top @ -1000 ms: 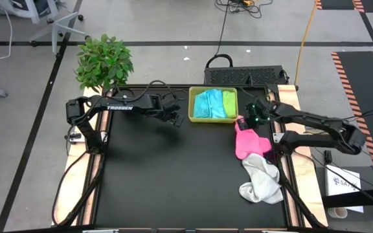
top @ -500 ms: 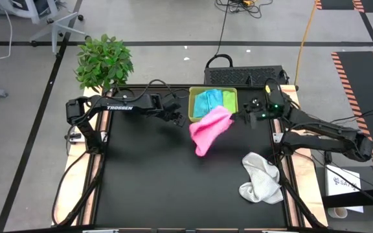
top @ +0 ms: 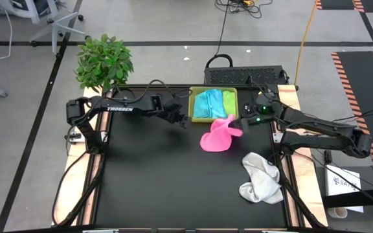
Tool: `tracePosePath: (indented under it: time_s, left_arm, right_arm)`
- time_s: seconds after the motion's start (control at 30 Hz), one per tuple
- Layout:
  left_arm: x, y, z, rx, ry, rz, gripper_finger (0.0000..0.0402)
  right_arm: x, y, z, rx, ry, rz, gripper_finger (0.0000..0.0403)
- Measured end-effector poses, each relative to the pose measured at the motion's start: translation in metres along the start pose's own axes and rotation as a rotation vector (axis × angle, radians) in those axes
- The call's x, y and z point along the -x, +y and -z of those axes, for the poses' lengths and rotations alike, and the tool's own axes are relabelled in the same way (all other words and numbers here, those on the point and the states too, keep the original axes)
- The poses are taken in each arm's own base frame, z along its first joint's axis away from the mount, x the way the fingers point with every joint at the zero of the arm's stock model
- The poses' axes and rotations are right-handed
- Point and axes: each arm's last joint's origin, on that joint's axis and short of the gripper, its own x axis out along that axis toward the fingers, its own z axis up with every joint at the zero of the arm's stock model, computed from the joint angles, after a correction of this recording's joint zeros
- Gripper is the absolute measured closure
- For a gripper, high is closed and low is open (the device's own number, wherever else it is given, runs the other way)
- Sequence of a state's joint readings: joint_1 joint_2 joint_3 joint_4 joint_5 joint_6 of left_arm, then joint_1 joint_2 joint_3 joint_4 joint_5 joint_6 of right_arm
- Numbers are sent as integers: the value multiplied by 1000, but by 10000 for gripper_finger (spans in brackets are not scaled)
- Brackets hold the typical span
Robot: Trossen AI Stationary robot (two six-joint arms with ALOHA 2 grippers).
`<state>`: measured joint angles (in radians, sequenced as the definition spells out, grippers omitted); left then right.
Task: Fold microfiber towels
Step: Fold the pink microfiber cloth
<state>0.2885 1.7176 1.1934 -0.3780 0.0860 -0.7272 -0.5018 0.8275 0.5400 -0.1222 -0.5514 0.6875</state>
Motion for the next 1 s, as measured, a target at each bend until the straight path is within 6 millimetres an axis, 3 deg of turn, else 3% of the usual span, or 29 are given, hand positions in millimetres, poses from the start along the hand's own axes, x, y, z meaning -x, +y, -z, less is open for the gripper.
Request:
tracePosePath:
  time_s: [0.27, 0.5, 0.67, 0.8, 1.0]
  left_arm:
    - [-3, -25, 10, -54, -72, 66, 165]
    - [-38, -36, 22, -60, -115, 91, 165]
    - [-58, -34, 30, -29, -30, 145, 165]
    - [-59, -34, 29, -37, -17, 161, 165]
    - [-58, -38, 26, -57, -29, 227, 165]
  right_arm:
    - [-1, -2, 2, 2, 21, 15, 403]
    - [-3, -2, 7, -15, 69, 21, 403]
    - [-12, 1, 37, -160, 375, 23, 403]
    - [-11, 6, 67, -303, 639, 96, 403]
    - [-8, 11, 90, -363, 780, 228, 403]
